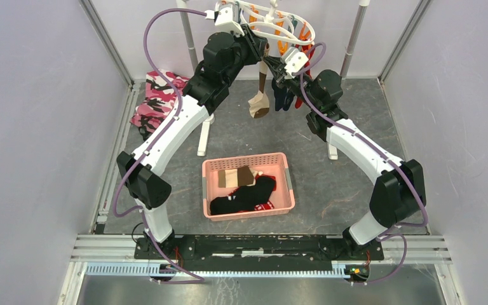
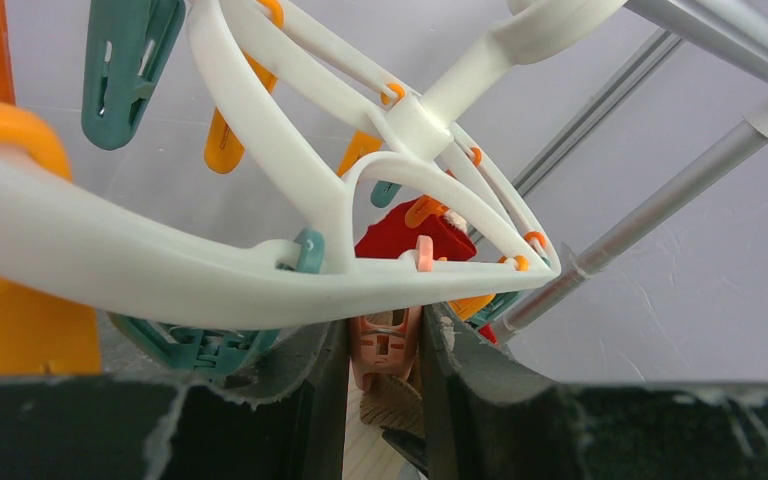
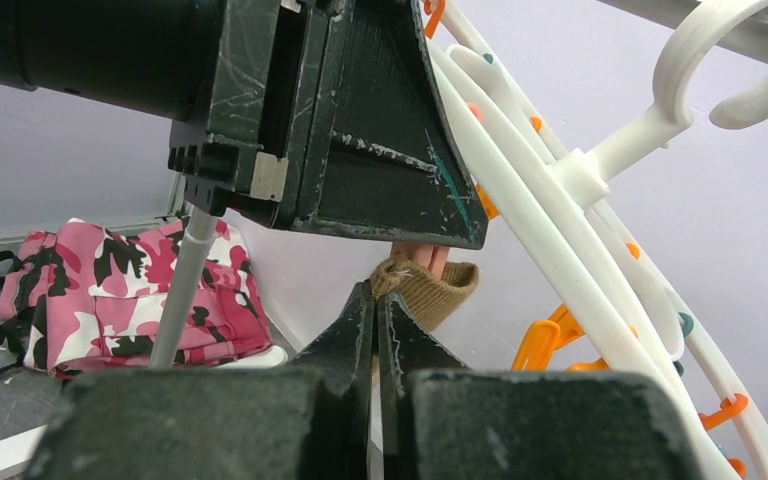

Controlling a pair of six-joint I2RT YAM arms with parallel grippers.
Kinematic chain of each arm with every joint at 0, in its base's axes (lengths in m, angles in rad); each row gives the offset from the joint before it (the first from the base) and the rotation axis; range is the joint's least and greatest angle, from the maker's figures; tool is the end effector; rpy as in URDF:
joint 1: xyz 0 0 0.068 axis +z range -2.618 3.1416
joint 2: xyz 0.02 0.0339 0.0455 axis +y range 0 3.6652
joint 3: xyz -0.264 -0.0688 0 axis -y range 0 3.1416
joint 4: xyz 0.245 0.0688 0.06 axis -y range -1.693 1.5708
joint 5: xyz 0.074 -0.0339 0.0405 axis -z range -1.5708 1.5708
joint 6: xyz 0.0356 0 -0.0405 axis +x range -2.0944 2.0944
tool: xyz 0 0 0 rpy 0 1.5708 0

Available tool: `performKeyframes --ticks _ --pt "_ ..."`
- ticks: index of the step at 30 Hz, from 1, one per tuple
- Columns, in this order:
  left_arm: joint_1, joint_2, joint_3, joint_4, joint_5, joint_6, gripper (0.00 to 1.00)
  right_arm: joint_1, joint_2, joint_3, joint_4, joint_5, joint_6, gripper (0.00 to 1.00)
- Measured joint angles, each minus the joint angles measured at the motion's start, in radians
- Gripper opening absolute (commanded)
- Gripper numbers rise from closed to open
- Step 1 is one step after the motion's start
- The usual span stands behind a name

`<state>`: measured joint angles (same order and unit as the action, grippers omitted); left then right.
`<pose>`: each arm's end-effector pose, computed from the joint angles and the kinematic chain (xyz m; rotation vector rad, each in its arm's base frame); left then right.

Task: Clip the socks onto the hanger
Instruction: Clamp the sock onto the hanger.

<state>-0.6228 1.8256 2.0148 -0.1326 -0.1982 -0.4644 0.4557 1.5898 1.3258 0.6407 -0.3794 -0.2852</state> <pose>0.3490 -0.2420 0.4801 -0.0399 1.5581 -0.7165 0.3325 0.1776 0.4108 -0.7405 0.9828 0.3749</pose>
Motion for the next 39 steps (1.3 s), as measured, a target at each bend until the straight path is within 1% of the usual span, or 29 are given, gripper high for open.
performKeyframes --ticks 2,5,7,9,12,15,19,21,24,28,29,31,34,39 --pt "0.000 0.000 0.000 0.000 0.000 0.000 0.50 0.000 0.000 0.000 0.000 0.000 0.000 0.00" --pt "0.000 -0.001 0.000 -0.001 0.000 -0.003 0.61 -0.002 0.000 0.000 0.000 0.000 0.000 0.00" --pt "0.000 -0.003 0.000 -0.005 0.000 -0.008 0.67 -0.004 0.000 0.000 0.000 0.000 0.000 0.00" --pt "0.000 -0.008 0.000 -0.012 0.000 -0.013 0.69 -0.006 0.000 0.000 0.000 0.000 0.000 0.00" --pt "0.000 -0.019 -0.009 -0.016 0.000 -0.019 0.71 -0.011 0.000 0.000 0.000 0.000 0.000 0.06" --pt "0.000 -0.038 -0.030 -0.016 0.000 -0.025 0.74 -0.016 0.000 -0.002 0.000 0.000 0.003 0.16" --pt "0.000 -0.099 -0.100 -0.013 0.022 -0.040 0.77 -0.026 -0.005 -0.022 0.000 0.000 0.011 0.28" --pt "0.000 -0.136 -0.142 -0.008 0.037 -0.043 0.78 -0.029 -0.009 -0.032 -0.007 -0.001 0.018 0.33" --pt "0.000 -0.204 -0.219 0.004 0.068 -0.054 0.80 -0.036 -0.018 -0.044 -0.018 -0.004 0.023 0.39" --pt "0.000 -0.320 -0.358 0.039 0.110 -0.055 0.88 -0.040 -0.051 -0.072 -0.040 -0.009 0.031 0.50" --pt "0.000 -0.361 -0.412 0.058 0.126 -0.055 0.91 -0.040 -0.061 -0.080 -0.047 -0.011 0.034 0.52" --pt "0.000 -0.426 -0.491 0.083 0.152 -0.054 0.95 -0.040 -0.092 -0.109 -0.065 -0.012 0.039 0.55" --pt "0.000 -0.547 -0.650 0.139 0.217 -0.039 0.99 -0.042 -0.155 -0.177 -0.092 -0.013 0.047 0.58" --pt "0.000 -0.727 -0.933 0.254 0.378 0.019 1.00 -0.045 -0.285 -0.320 -0.121 -0.043 0.076 0.62"
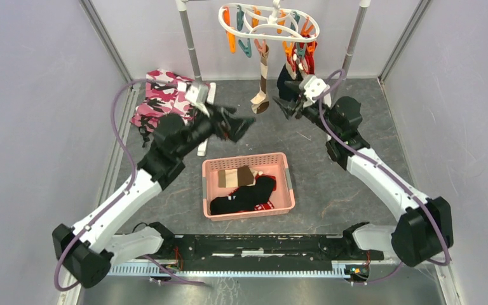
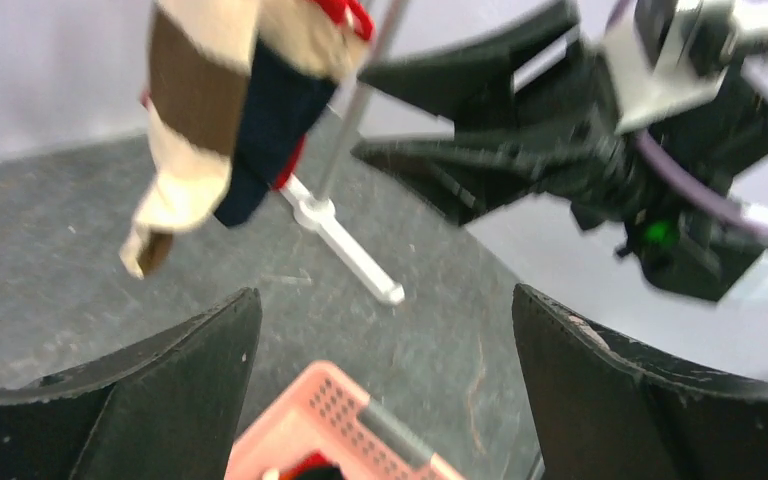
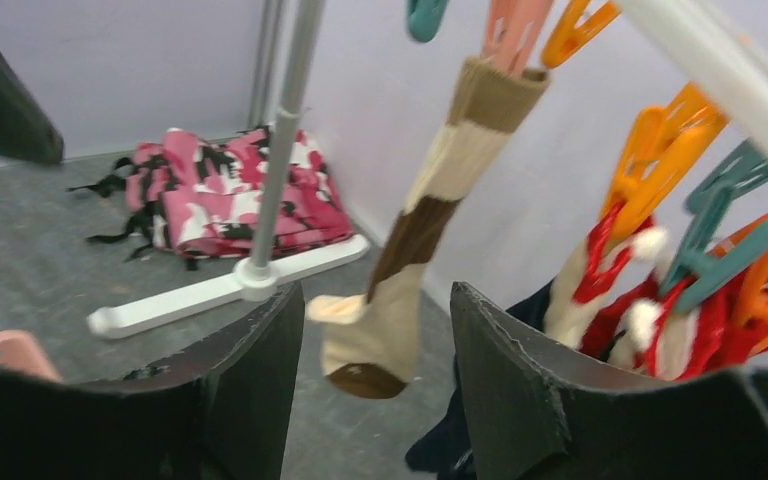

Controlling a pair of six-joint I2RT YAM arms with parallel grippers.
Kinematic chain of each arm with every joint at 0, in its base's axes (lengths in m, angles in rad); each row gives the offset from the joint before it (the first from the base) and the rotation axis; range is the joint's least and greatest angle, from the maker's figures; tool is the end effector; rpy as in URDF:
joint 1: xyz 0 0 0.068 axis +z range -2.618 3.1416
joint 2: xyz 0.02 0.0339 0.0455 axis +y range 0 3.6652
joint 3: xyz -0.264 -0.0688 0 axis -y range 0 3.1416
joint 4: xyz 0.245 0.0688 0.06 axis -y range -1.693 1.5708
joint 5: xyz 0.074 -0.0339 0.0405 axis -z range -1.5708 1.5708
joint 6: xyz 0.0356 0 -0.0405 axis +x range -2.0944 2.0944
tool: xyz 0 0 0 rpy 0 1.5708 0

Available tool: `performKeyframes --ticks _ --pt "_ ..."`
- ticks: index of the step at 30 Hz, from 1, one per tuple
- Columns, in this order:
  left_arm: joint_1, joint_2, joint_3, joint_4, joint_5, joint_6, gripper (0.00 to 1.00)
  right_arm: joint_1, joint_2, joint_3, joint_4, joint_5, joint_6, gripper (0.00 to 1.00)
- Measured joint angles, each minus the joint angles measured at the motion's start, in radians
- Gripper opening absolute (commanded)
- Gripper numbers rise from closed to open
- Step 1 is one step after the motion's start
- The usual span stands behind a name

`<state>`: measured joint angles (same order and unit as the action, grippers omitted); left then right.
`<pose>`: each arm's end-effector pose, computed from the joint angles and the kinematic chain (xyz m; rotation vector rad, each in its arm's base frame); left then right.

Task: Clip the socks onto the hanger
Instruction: Clamp the sock onto the hanger, then pick up the sock from the bin.

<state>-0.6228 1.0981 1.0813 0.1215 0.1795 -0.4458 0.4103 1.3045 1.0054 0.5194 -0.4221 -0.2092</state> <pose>0.2028 -0.1534 0.4158 0.2896 1.5213 -0.9908 0.2750 0.1355 0.3766 -0.7486 1.1649 0.4528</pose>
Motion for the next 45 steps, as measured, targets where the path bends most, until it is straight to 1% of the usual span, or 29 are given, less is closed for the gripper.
performKeyframes --ticks 2,5,8,11,18,22,24,28,33,38,41,45 --pt "0.000 -0.070 -0.163 0.081 0.060 0.014 1.00 0.000 -0.043 -0.055 -0.004 -0.028 0.026 0.62" --pt "0.000 -0.124 -0.355 0.139 0.090 0.019 1.00 0.000 -0.083 -0.137 0.006 -0.087 0.077 0.62" --pt "0.000 -0.144 -0.491 0.138 0.067 0.018 1.00 0.010 -0.104 -0.218 0.002 -0.125 0.115 0.62" --pt "0.000 -0.167 -0.568 0.135 0.025 0.017 1.00 0.043 -0.115 -0.287 -0.035 -0.130 0.127 0.62" --pt "0.000 -0.186 -0.610 0.145 -0.059 0.016 0.99 0.192 -0.131 -0.405 -0.152 -0.098 0.131 0.62" --pt "0.000 -0.163 -0.624 0.145 -0.097 0.016 0.96 0.240 -0.101 -0.421 -0.191 -0.045 0.140 0.60" --pt "0.001 -0.156 -0.634 0.141 -0.112 0.016 0.96 0.260 -0.051 -0.411 -0.192 -0.012 0.154 0.60" --pt "0.002 -0.172 -0.653 0.142 -0.158 0.016 0.95 0.326 0.103 -0.373 -0.188 0.083 0.199 0.60" --pt "0.002 -0.271 -0.721 0.149 -0.232 0.016 0.95 0.410 0.263 -0.312 -0.192 0.218 0.263 0.58" --pt "0.002 -0.352 -0.785 0.167 -0.289 0.016 0.95 0.444 0.328 -0.252 -0.192 0.340 0.285 0.56" --pt "0.002 -0.371 -0.800 0.171 -0.311 0.016 0.94 0.453 0.356 -0.219 -0.188 0.380 0.291 0.55" --pt "0.002 -0.390 -0.813 0.173 -0.330 0.016 0.94 0.462 0.406 -0.198 -0.177 0.397 0.303 0.49"
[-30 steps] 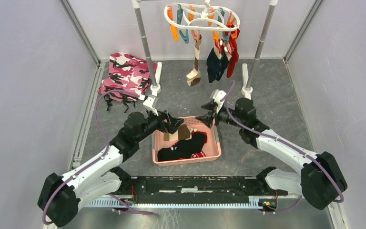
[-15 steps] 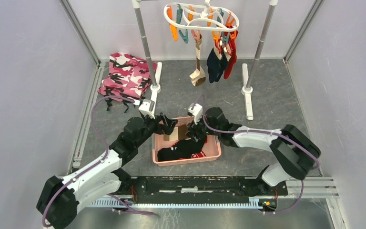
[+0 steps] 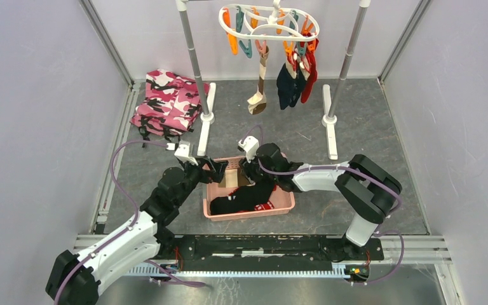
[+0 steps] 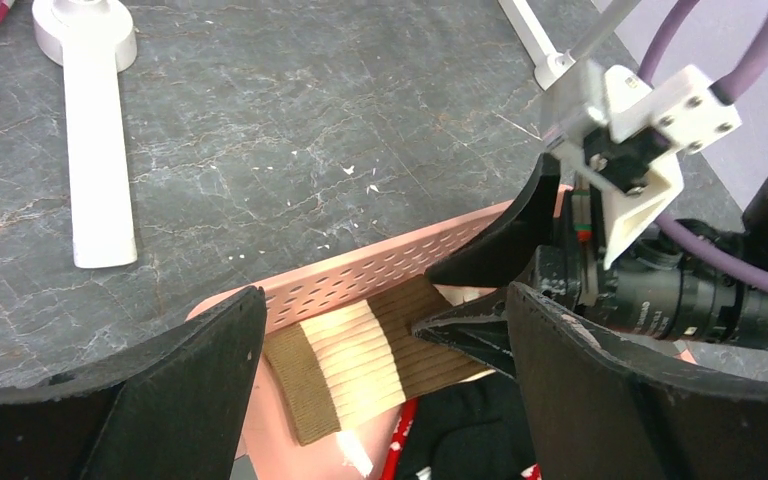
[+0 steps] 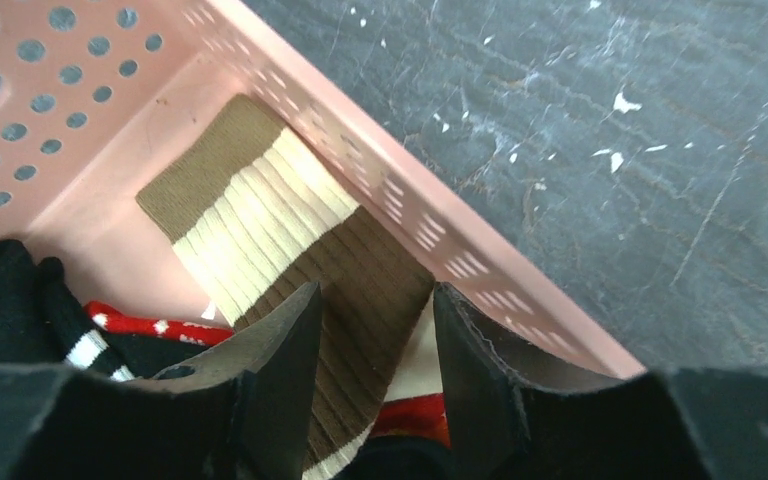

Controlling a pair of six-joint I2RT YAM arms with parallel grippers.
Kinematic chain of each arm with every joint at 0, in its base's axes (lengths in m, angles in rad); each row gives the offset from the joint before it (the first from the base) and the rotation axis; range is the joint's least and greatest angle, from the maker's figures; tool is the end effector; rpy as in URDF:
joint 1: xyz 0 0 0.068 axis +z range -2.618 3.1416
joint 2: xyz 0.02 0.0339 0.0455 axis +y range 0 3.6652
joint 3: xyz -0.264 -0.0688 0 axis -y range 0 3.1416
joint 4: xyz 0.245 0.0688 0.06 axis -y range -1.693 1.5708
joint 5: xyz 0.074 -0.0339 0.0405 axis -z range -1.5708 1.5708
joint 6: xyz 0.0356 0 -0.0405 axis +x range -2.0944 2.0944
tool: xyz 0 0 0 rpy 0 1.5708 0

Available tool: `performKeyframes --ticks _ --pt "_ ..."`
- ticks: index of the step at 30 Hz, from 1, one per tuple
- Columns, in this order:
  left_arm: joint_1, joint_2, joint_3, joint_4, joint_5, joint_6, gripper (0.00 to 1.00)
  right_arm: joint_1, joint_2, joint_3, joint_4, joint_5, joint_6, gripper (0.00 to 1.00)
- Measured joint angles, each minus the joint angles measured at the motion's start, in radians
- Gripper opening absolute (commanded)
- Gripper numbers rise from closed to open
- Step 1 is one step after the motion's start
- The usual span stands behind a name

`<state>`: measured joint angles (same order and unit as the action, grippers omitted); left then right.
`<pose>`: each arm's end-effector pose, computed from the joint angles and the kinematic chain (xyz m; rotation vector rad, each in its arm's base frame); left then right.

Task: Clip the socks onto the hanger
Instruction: Pick up the sock from the bin.

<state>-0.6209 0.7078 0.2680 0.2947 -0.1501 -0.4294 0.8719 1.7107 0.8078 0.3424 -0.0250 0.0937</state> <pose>0.1452 -0.0973 0.2193 0.0542 1.7569 -0.6461 0.2235 0.2674 0.1615 -0.8447 2.0203 0.5864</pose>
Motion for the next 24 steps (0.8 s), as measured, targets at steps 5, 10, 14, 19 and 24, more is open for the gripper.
performKeyframes --ticks 5,10,14,19,24 --pt "0.003 -0.022 -0.013 0.000 -0.007 0.000 0.94 0.014 0.033 0.000 -0.001 0.007 0.015 0.40" --pt "0.003 -0.028 -0.014 0.000 -0.007 0.000 0.94 0.019 0.034 0.000 0.001 0.008 0.019 0.07" --pt "0.003 -0.029 -0.014 0.000 -0.006 0.000 0.94 0.018 0.025 -0.006 0.013 0.009 0.020 0.00" --pt "0.003 -0.034 -0.014 0.001 -0.005 0.000 0.94 0.018 -0.100 -0.066 0.019 -0.004 -0.006 0.00" --pt "0.003 -0.035 -0.014 0.019 0.003 -0.003 0.94 0.018 -0.243 -0.110 0.040 -0.030 -0.058 0.00"
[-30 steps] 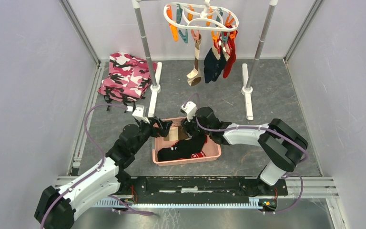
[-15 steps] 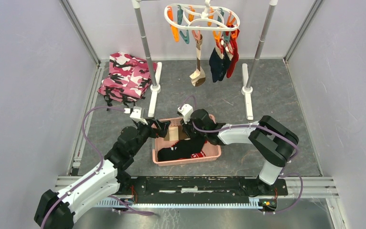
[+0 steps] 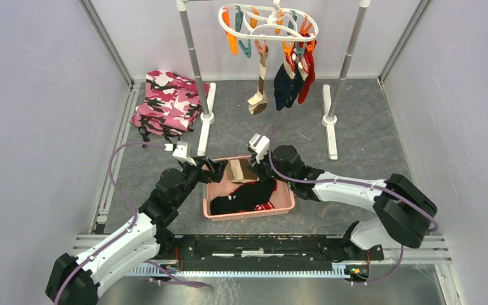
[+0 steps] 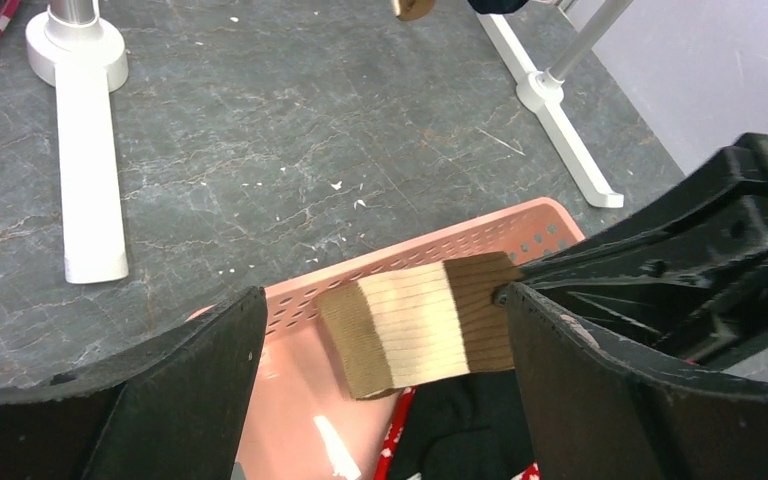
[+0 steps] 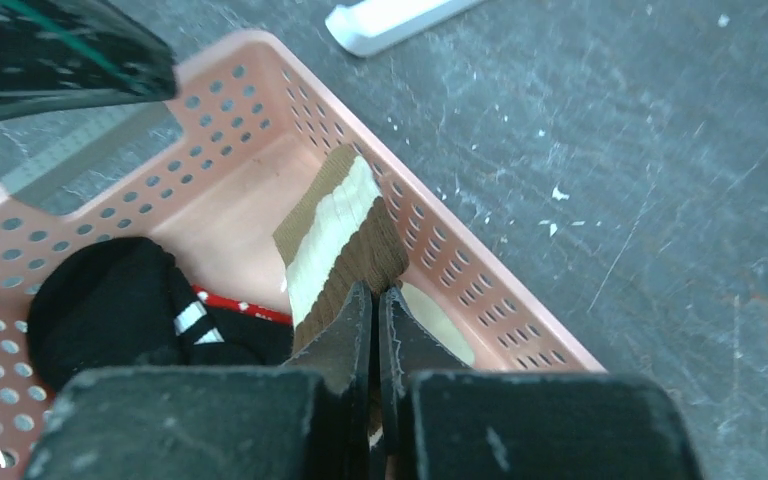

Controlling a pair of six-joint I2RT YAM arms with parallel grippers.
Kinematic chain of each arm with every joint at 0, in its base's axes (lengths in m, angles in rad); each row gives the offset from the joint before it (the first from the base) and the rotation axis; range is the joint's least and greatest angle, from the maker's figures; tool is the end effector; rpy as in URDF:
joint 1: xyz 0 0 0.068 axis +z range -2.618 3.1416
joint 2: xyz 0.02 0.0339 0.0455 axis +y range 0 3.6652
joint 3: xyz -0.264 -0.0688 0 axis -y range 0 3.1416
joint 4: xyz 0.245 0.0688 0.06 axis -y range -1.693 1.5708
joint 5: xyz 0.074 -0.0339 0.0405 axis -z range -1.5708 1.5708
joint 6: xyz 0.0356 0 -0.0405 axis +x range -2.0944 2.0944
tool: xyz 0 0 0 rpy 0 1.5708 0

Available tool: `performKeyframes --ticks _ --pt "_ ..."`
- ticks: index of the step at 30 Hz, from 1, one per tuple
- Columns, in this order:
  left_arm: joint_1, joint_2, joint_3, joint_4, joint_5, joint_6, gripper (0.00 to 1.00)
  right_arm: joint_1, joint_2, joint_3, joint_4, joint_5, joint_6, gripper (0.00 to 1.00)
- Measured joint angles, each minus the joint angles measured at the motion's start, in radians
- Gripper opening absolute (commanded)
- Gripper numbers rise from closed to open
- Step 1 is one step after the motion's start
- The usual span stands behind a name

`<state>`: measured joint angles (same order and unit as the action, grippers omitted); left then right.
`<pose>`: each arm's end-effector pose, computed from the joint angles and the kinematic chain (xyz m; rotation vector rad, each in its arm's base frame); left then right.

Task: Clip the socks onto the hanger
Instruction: Pick up the sock from the bin.

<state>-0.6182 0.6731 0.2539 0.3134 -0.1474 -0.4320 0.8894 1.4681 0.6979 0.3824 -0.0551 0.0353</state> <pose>0.1419 -0.0945 0.2216 0.0461 1.7189 -0.6640 0.1950 0.2435 0.2072 -0.8693 1.8202 0.6540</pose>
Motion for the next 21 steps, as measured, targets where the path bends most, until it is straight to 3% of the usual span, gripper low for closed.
performKeyframes --ticks 6,12,21 --pt "0.000 0.010 -0.001 0.043 0.043 -0.009 0.94 -0.035 -0.144 -0.069 0.013 -0.043 -0.061 0.00" --pt "0.000 0.051 -0.026 0.136 0.123 -0.026 0.95 -0.153 -0.275 -0.138 0.038 -0.103 -0.077 0.00" --pt "0.004 0.215 -0.031 0.360 0.274 -0.152 0.98 -0.300 -0.355 -0.165 0.135 -0.203 -0.027 0.00"
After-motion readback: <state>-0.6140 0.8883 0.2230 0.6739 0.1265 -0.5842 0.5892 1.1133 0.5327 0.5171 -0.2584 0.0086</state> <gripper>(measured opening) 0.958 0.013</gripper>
